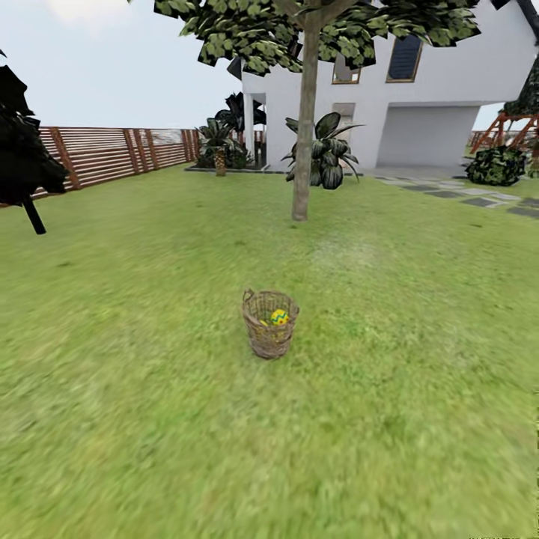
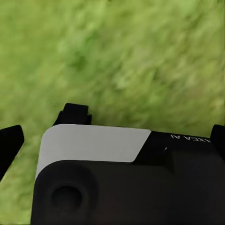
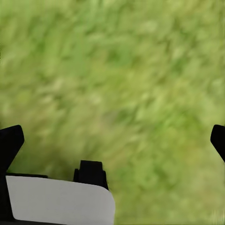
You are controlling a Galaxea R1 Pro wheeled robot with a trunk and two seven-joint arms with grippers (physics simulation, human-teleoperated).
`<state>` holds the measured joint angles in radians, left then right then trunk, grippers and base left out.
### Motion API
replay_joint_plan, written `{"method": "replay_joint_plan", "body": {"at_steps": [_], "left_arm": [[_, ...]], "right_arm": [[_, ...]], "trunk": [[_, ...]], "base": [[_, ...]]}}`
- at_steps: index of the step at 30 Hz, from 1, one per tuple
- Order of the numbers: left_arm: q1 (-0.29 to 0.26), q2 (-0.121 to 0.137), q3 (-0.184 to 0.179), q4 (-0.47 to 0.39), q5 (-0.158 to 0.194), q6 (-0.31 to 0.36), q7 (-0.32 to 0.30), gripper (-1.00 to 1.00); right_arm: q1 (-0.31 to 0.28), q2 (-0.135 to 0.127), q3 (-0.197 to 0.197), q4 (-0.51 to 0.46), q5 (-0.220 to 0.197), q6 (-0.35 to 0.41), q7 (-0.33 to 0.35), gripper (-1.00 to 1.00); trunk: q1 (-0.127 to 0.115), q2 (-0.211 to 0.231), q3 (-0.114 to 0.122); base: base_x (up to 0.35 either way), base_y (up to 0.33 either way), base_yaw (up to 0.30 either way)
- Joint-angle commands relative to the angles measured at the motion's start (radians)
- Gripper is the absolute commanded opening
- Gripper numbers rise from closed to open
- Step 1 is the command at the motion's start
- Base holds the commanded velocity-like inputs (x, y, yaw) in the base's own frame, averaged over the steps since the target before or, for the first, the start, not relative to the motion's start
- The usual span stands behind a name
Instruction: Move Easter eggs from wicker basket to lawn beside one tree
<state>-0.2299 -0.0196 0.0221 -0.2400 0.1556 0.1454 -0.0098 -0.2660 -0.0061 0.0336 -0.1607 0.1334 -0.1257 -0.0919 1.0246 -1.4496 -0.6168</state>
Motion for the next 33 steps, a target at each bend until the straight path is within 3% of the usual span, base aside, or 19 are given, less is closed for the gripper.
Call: {"method": "replay_joint_plan", "body": {"at_steps": [1,24,33], "left_arm": [[0.0,0.0,0.002,-0.002,0.009,0.006,-0.001,1.0],[0.0,0.0,0.001,-0.002,0.009,0.006,-0.001,1.0],[0.0,0.0,0.002,-0.002,0.009,0.006,-0.001,1.0]], "right_arm": [[-0.001,0.0,0.003,0.001,0.009,-0.002,-0.006,1.0],[-0.001,0.0,0.003,0.001,0.009,-0.002,-0.006,1.0],[-0.001,0.004,0.004,0.002,0.015,-0.001,-0.006,1.0]], "trunk": [[0.0,0.0,-0.001],[0.0,0.0,-0.001],[0.0,0.0,-0.001]], "base": [[0.271,0.249,-0.294],[0.27,0.249,-0.292],[0.27,0.249,-0.034]]}}
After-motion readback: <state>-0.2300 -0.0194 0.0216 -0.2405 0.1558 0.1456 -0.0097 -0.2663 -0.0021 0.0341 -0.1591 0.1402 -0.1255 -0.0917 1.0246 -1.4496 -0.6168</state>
